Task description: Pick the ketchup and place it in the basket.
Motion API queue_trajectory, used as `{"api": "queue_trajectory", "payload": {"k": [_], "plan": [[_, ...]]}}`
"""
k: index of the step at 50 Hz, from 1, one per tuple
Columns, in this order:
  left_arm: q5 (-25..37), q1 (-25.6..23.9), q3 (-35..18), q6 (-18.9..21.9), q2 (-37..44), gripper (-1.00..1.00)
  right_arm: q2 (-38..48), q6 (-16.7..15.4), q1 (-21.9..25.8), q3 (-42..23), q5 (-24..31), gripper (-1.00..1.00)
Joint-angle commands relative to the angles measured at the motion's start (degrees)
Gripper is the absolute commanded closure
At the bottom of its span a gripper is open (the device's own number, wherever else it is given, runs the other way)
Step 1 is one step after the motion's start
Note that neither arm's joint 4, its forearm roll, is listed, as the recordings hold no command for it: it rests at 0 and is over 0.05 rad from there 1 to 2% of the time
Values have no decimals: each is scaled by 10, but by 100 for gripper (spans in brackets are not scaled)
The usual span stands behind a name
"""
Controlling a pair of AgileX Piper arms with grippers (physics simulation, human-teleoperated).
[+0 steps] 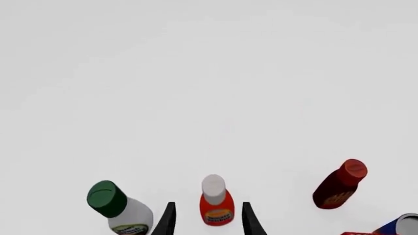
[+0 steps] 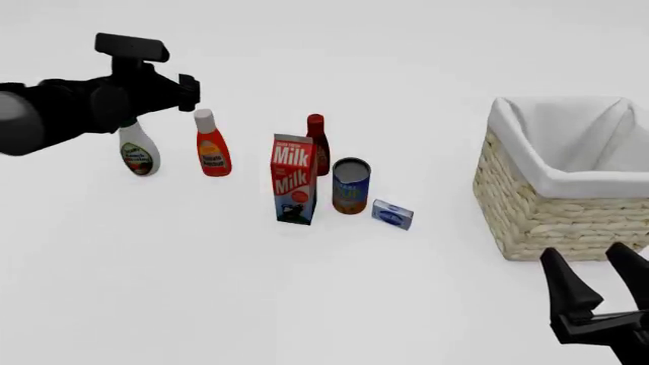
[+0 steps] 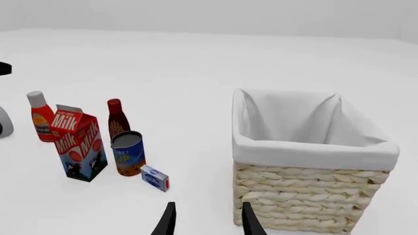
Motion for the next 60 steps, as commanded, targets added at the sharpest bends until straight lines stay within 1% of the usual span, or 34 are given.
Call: {"api": "queue_trajectory", "payload": {"k": [1, 6, 7, 9, 12, 36, 37, 45, 60], "plan": [[-5, 3, -16, 1, 23, -100, 22, -1, 2, 0, -17, -100], [-13, 6, -23, 8, 38, -100, 23, -3, 1, 0, -19, -100], [-18, 10, -36, 14, 59, -100, 28, -4, 1, 0, -23, -100], [-20, 11, -41, 15, 68, -100, 32, -3, 1, 0, -26, -100], [-23, 11, -43, 17, 71, -100, 32, -4, 1, 0, -26, -100], [-14, -4, -87, 3, 125, -100, 57, 1, 1, 0, -47, -100], [-12, -5, -99, 0, 141, -100, 64, 3, 1, 0, -52, -100], [-7, -6, -120, 0, 159, -100, 75, 2, 1, 0, -61, -100], [-12, -5, -129, -2, 182, -100, 88, 5, -1, 0, -71, -100]]}}
